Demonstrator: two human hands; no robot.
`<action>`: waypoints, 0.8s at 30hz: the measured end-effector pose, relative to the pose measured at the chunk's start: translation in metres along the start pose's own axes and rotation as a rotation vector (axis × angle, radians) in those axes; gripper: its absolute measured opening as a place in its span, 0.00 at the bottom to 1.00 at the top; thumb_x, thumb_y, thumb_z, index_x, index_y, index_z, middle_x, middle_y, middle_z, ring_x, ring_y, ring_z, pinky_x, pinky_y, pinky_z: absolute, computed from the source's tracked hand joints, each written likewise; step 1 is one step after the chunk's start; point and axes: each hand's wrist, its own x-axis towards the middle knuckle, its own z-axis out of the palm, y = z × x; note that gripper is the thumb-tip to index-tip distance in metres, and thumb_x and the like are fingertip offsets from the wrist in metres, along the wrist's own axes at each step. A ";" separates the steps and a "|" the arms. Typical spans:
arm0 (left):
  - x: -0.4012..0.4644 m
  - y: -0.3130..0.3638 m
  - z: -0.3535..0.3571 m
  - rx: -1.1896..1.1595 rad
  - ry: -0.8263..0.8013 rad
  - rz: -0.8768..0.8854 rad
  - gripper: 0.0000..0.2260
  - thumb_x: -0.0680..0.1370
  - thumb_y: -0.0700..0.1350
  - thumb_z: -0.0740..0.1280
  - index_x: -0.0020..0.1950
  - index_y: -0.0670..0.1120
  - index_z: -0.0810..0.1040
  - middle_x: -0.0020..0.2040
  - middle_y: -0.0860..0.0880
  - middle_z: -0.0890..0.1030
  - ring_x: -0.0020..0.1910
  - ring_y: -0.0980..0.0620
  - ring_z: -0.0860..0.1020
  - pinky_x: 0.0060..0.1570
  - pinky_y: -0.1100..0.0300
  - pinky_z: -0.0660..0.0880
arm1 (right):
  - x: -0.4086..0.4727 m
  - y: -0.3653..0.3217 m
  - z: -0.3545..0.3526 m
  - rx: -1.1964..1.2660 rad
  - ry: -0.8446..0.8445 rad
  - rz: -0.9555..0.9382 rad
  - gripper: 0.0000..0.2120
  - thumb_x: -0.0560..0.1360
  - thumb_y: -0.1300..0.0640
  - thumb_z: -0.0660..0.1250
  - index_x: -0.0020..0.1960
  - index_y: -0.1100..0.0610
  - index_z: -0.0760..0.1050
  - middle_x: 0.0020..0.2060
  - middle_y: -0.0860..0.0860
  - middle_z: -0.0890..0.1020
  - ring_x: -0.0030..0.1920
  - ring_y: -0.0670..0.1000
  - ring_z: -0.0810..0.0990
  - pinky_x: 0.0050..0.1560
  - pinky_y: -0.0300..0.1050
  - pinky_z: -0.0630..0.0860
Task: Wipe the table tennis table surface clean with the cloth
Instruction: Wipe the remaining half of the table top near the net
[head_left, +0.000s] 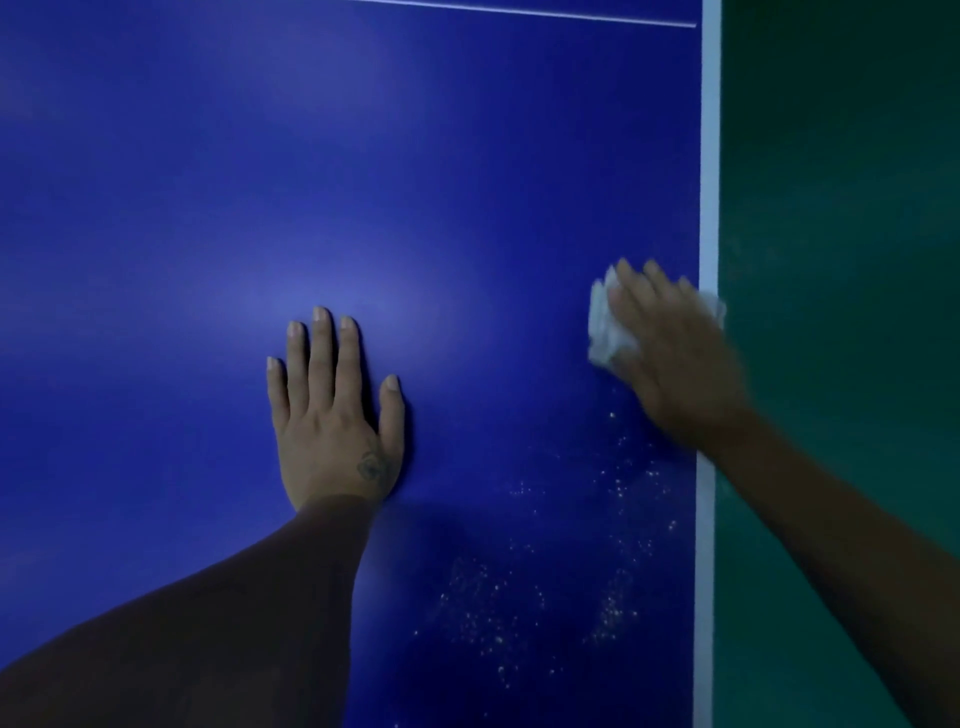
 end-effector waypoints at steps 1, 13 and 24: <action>0.000 0.000 0.000 -0.002 -0.002 -0.003 0.31 0.86 0.57 0.54 0.87 0.45 0.56 0.87 0.47 0.52 0.87 0.46 0.47 0.84 0.41 0.46 | -0.029 -0.012 0.009 0.002 -0.022 -0.015 0.30 0.89 0.48 0.52 0.87 0.57 0.51 0.87 0.53 0.52 0.87 0.55 0.47 0.85 0.63 0.51; -0.002 -0.002 0.000 -0.029 0.000 0.015 0.31 0.86 0.58 0.54 0.87 0.46 0.55 0.88 0.47 0.52 0.87 0.45 0.47 0.84 0.43 0.44 | -0.031 -0.024 0.016 0.045 0.093 0.039 0.29 0.89 0.46 0.52 0.86 0.58 0.56 0.86 0.52 0.55 0.87 0.55 0.50 0.85 0.61 0.50; -0.002 -0.006 -0.005 -0.065 -0.038 0.033 0.31 0.88 0.59 0.51 0.87 0.47 0.53 0.88 0.48 0.50 0.87 0.47 0.45 0.84 0.43 0.44 | 0.010 -0.069 0.015 -0.021 0.074 0.066 0.30 0.90 0.43 0.44 0.87 0.56 0.49 0.87 0.53 0.52 0.86 0.57 0.49 0.85 0.61 0.49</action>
